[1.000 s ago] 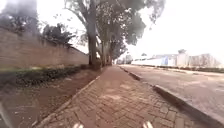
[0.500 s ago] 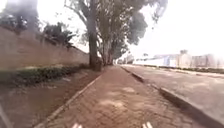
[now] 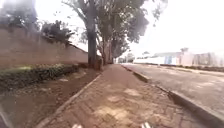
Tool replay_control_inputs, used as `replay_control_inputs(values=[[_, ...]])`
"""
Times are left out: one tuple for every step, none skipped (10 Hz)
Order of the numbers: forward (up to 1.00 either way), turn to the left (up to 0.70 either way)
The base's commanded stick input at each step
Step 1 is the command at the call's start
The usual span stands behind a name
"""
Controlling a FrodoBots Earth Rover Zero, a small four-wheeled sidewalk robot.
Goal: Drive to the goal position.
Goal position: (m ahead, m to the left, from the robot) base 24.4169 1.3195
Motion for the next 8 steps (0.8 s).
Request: replay_control_inputs(values=[[0.7, 0.0], [0.7, 0.0], [0.7, 0.0], [0.7, 0.0], [0.7, 0.0], [0.7, 0.0], [0.7, 0.0], [0.7, 0.0]])
